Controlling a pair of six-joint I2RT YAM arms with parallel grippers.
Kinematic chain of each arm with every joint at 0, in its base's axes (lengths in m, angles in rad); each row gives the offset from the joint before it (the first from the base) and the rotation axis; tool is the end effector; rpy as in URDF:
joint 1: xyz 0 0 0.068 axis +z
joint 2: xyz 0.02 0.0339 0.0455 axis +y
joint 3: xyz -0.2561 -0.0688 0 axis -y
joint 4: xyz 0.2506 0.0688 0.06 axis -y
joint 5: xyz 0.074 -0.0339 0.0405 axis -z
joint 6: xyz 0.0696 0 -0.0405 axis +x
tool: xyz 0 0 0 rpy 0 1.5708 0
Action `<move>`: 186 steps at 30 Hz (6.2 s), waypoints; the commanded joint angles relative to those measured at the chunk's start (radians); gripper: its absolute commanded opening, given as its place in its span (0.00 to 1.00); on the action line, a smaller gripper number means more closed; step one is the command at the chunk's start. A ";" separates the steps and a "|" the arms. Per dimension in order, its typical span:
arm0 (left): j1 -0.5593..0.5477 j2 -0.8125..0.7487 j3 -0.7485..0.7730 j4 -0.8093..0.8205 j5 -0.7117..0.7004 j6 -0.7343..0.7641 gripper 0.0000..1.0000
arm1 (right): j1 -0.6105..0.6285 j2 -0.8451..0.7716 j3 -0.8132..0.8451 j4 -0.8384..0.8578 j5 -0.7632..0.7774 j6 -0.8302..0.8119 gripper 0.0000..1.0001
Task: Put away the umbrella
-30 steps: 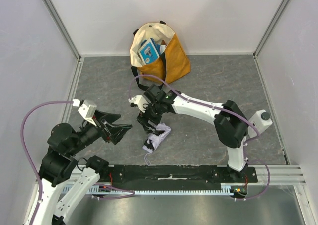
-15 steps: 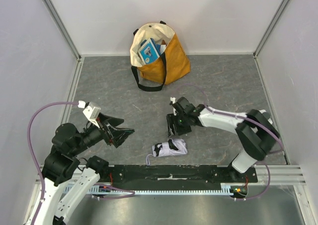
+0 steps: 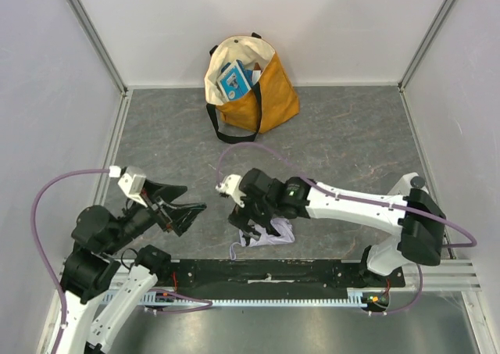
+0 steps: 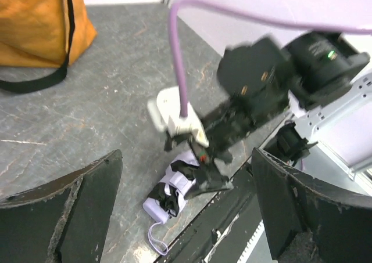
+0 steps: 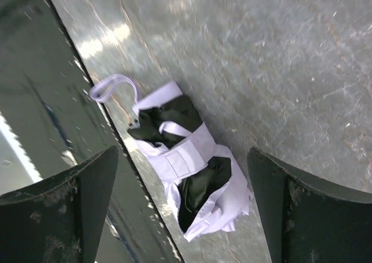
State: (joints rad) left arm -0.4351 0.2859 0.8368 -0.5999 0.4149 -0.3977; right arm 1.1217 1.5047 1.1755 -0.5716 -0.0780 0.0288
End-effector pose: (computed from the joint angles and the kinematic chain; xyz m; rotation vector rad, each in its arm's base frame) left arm 0.0734 -0.0650 0.3613 0.3664 1.6661 -0.9662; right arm 0.1465 0.3164 0.2324 -1.3611 2.1708 0.5691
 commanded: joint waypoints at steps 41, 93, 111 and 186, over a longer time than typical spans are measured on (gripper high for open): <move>-0.002 0.029 -0.025 0.060 -0.041 -0.076 0.99 | -0.576 0.247 -0.073 0.084 -0.225 0.184 0.98; -0.007 -0.054 0.099 -0.071 -0.265 -0.032 0.95 | -0.106 0.172 -0.069 0.011 0.720 0.444 0.20; -0.007 -0.021 0.038 0.014 -0.211 -0.069 0.95 | -0.980 0.327 -0.085 0.462 -0.620 0.382 0.28; -0.007 0.024 0.073 0.028 -0.137 -0.101 0.95 | -0.631 -0.240 0.083 -0.036 0.403 0.224 0.94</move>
State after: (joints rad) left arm -0.4408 0.2848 0.8719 -0.6178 0.2440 -0.4610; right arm 0.4892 1.5215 1.3510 -0.6888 0.4778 0.1959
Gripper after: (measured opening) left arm 0.947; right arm 0.907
